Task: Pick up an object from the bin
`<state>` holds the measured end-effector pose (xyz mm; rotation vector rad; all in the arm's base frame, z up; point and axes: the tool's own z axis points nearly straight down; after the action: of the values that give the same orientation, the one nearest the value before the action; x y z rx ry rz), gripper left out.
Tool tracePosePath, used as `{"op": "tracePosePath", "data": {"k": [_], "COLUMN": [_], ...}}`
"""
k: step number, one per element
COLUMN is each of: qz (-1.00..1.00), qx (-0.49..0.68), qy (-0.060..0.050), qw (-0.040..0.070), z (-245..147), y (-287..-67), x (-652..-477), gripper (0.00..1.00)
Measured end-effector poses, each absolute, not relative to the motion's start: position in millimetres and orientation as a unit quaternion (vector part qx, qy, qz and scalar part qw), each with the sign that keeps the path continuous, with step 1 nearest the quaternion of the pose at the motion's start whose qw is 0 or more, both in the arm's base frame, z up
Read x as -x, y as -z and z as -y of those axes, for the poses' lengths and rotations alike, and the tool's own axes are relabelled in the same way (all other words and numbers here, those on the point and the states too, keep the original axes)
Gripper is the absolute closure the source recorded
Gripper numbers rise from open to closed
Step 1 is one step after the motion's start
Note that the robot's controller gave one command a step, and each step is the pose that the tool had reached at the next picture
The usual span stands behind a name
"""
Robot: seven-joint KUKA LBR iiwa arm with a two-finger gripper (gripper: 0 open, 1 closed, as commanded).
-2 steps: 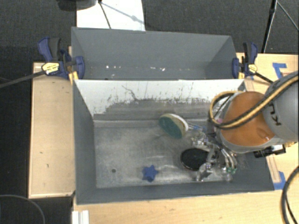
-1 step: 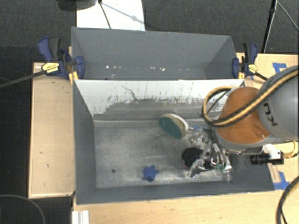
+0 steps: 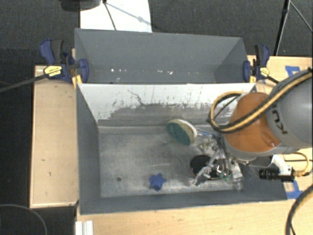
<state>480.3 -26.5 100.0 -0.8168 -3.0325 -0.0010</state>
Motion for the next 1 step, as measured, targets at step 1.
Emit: {"op": "tracePosePath", "data": {"k": [1], "qz": [0.938], "qx": [0.347], "qy": [0.001], "qw": [-0.002], "z": [34.4], "y": [-72.9], "x": [-484.2], "gripper": [0.00]}}
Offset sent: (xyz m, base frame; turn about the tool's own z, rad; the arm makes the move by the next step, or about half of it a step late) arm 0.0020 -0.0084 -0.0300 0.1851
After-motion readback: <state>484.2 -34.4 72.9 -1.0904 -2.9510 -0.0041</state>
